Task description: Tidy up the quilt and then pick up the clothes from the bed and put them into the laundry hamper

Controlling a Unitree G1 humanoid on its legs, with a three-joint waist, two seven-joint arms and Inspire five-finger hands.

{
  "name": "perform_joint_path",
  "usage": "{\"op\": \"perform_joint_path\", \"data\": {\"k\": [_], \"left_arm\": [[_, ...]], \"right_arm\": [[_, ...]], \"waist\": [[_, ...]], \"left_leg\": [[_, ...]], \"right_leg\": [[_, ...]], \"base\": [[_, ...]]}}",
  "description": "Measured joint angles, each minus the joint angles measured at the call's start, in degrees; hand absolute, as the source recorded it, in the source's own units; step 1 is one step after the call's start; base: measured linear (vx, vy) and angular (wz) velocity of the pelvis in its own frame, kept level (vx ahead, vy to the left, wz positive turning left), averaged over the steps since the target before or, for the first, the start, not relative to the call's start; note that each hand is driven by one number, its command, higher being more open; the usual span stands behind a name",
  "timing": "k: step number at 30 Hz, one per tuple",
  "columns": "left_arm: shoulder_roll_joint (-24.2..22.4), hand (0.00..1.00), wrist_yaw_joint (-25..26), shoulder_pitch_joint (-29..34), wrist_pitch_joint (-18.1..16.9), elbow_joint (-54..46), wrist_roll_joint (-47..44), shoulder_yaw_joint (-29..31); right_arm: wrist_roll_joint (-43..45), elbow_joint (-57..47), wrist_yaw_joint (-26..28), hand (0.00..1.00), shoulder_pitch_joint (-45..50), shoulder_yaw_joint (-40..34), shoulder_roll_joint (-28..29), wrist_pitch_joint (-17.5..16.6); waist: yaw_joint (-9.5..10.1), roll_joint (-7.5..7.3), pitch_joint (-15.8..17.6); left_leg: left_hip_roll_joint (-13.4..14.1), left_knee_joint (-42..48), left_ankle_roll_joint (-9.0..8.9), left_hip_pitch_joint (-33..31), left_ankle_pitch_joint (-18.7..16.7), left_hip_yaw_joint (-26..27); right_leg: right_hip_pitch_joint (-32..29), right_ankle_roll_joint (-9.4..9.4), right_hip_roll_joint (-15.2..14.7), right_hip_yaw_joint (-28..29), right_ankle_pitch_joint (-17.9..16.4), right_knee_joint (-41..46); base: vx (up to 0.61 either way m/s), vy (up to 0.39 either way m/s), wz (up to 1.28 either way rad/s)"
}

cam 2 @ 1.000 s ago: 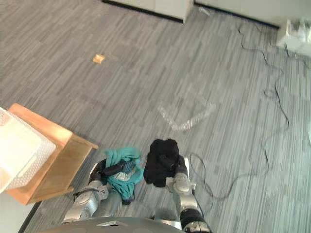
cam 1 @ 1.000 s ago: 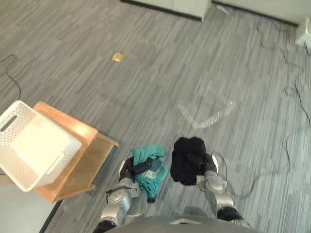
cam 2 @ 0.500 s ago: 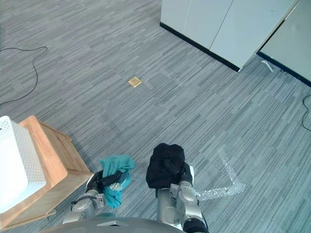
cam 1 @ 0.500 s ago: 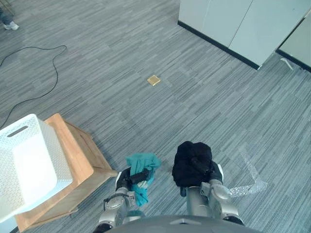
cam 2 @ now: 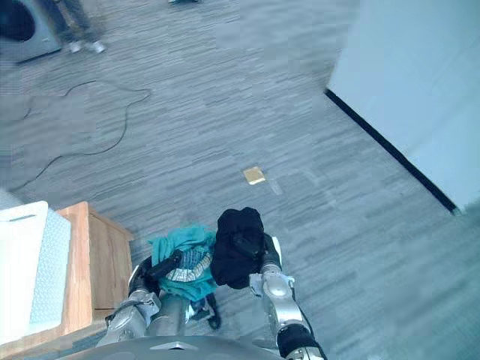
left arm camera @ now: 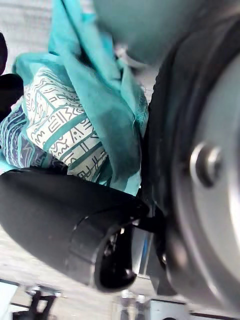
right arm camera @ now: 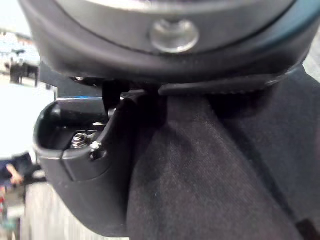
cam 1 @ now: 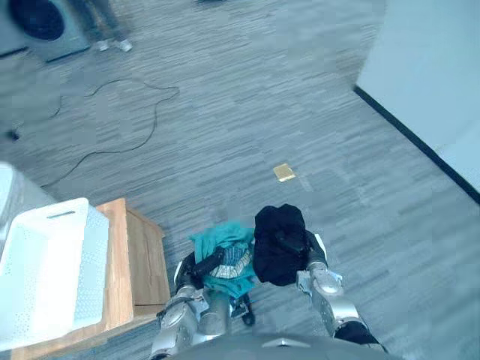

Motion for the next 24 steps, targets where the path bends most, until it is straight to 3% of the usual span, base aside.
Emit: {"op": "perform_joint_path", "data": {"k": [1, 3, 4, 5, 6, 7, 8, 10, 11, 12, 13, 14, 15, 16, 17, 19, 21, 24], "left_arm": [[-0.53, 0.0, 0.21, -0.32, 0.08, -0.17, -0.18, 0.97], [-0.7, 0.0, 0.9, 0.01, 0.61, 0.3, -1.52, 2.25], [-0.73, 0.0, 1.45, 1.21, 0.86, 0.03, -1.8, 2.2], [-0.68, 0.0, 1.61, 3.11, 0.89, -0.4, -1.98, 1.77], [-0.66, 0.0, 1.75, 3.64, 0.82, -0.45, -1.94, 1.73], [-0.71, 0.0, 3.06, 4.24, 0.64, -0.48, -1.62, 0.64], [-0.78, 0.0, 3.57, 4.28, 0.57, -0.48, -1.12, -0.17], [-0.74, 0.0, 4.29, 4.82, 0.56, -1.56, 0.49, -2.59], [-0.67, 0.0, 4.43, 5.53, 0.56, -3.5, 2.63, -3.99], [-0.37, 0.0, 4.44, 5.87, 0.56, -4.27, 3.36, -4.29], [0.17, 0.0, 4.39, 6.63, 0.6, -6.15, 4.0, -5.12], [1.01, 0.0, 3.89, 7.32, 0.46, -8.75, 5.82, -4.74], [1.91, 0.0, 3.77, 8.02, 0.19, -10.62, 6.12, -4.05], [2.77, 0.0, 3.63, 8.1, 0.15, -11.34, 7.14, -2.55], [1.65, 0.0, 4.33, 8.52, 1.25, -12.55, 7.69, -2.5], [-0.34, 0.0, 4.23, 11.01, 1.05, -16.58, 7.8, -2.48], [-2.59, 0.0, 4.05, 11.24, 1.04, -18.47, 7.74, -2.39], [-3.05, 0.0, 2.83, 12.62, 1.05, -22.92, 7.13, -2.8]], "right_arm": [[-0.42, 0.41, 0.13, 0.0, -0.92, -0.26, -0.39, 0.0], [-2.0, 2.67, 0.38, 0.0, -2.03, -1.32, 0.04, 0.15], [-2.24, 3.19, 0.52, 0.0, -1.18, -1.88, 0.01, 0.79], [-2.31, 2.85, 0.82, 0.0, 1.89, -2.72, -0.07, 0.75], [-2.47, 2.79, 0.9, 0.0, 3.02, -3.01, 0.1, 0.77], [-2.74, 2.73, 0.88, 0.0, 4.96, -3.61, 0.21, 0.89], [-2.76, 2.7, 0.85, 0.0, 5.73, -3.78, 0.09, 0.89], [-3.36, 2.44, 0.69, 0.0, 7.49, -4.28, 0.14, 0.89], [-3.5, 2.26, 0.7, 0.0, 7.64, -4.58, 0.11, 0.87], [-3.48, 2.25, 1.13, 0.0, 7.56, -5.29, -0.19, 0.88], [-3.22, 0.53, 2.32, 0.0, 8.83, -6.45, -1.56, 0.83], [2.5, -4.49, 5.33, 0.0, 11.48, -7.55, -2.04, 1.3], [4.59, -6.61, 5.84, 0.0, 13.01, -7.86, -1.85, 0.86], [5.14, -9.92, 5.14, 0.0, 15.93, -8.08, -1.22, -0.8], [4.98, -13.08, 3.54, 0.0, 18.52, -8.06, -1.19, -0.82], [4.97, -17.27, 3.46, 0.0, 21.65, -6.53, -1.17, -1.31], [4.92, -18.92, 3.31, 0.0, 22.88, -4.8, -0.81, -1.27], [4.7, -26.32, 3.4, 0.0, 23.57, -0.67, -0.92, -1.2]], "waist": [[0.67, -0.38, -0.19], [0.77, -1.63, -0.13], [0.47, -1.48, -0.2], [-0.33, -1.58, -0.91], [-0.64, -1.63, -1.16], [-1.47, -1.4, -1.42], [-1.69, -1.15, -1.6], [-2.67, -0.78, -2.1], [-3.36, -0.47, -1.9], [-3.58, -0.26, -1.78], [-4.23, 0.26, -1.76], [-4.18, -0.85, -1.78], [-4.17, -2.79, -1.72], [-4.45, -4.32, -1.42], [-4.58, -1.97, -2.62], [-4.28, -0.34, -3.23], [-4.08, -0.02, -3.17], [-4.21, 0.78, -1.99]], "left_leg": [[-0.67, -1.9, 3.91, 1.02, -3.13, 2.74], [-3.16, -3.82, 4.54, 2.84, -4.51, -0.79], [-4.92, -6.73, 3.55, 6.42, -4.67, -4.36], [-6.74, -10.05, 1.39, 11.32, -4.51, -9.71], [-7.38, -11.33, 0.86, 13.02, -4.25, -12.17], [-7.72, -13.38, -1.1, 15.9, -3.08, -16.87], [-7.81, -14.31, -1.6, 16.83, -2.78, -19.61], [-7.17, -16.42, -3.55, 18.39, -1.59, -27.32], [-5.75, -17.12, -4.95, 18.88, -1.09, -33.51], [-4.88, -17.16, -5.87, 19.07, -1.12, -35.58], [-3.35, -17.2, -8.14, 19.15, -1.58, -40.13], [-2.95, -17.46, -11.28, 18.92, -2.64, -43.84], [-3.74, -17.39, -12.8, 18.69, -3.37, -45.42], [-2.51, -16.33, -15.43, 18.09, -4.82, -49.67], [0.31, -15.55, -16.56, 16.93, -4.48, -50.5], [1.67, -15.65, -16.79, 17.12, -3.85, -49.98], [3.15, -13.38, -16.44, 17.52, -3.18, -48.91], [5.35, 5.58, -16.72, 9.84, -2.36, -44.59]], "right_leg": [[-0.15, 0.27, 0.6, -0.64, -0.17, 2.18], [-1.1, 0.62, -0.78, -0.92, -0.34, 10.36], [-4.15, 3.85, -2.81, -1.35, 2.09, 23.78], [-8.73, 5.27, -6.42, -1.34, 5.17, 41.53], [-10.7, 4.46, -7.56, -1.03, 4.69, 47.21], [-15.11, 2.47, -8.87, 0.42, 3.43, 54.14], [-17.28, 1.67, -9.11, 0.98, 2.89, 55.66], [-24.77, -0.78, -10.43, 4.65, 1.13, 54.94], [-29.92, -1.34, -10.11, 9.95, 0.59, 49.06], [-31.35, -1.17, -9.62, 12.56, 0.6, 45.58], [-32.83, 0.32, -8.38, 18.43, 1.43, 36.55], [-32.95, 3.17, -8.21, 25.1, 3.45, 24.16], [-32.25, 4.23, -8.87, 28.5, 4.67, 16.63], [-30.7, 5.25, -8.78, 28.6, 11.08, 12.24], [-28.69, 5.06, -6.36, 25.63, 10.41, 10.28], [-27.54, 1.75, -3.72, 22.95, 8.55, 11.98], [-25.62, -0.16, -3.46, 19.0, 5.65, 15.41], [-19.08, -1.23, -3.05, 13.78, 3.63, 13.33]], "base": [[0.54, -0.008, 1.68], [0.41, -0.009, 1.13], [0.63, -0.003, 1.7], [0.65, -0.026, 1.75], [0.67, -0.115, 2.18], [0.44, -0.174, 1.76], [0.53, -0.265, 2.25], [0.53, -0.371, 2.14], [0.43, -0.389, 1.99], [0.4, -0.448, 2.39], [0.38, -0.514, 2.03], [0.37, -0.547, 1.89], [0.34, -0.638, 1.69], [0.31, -0.593, 1.35], [0.32, -0.549, 1.23], [0.33, -0.418, 0.82], [0.3, -0.346, 0.87], [0.22, -0.189, 0.77]]}}
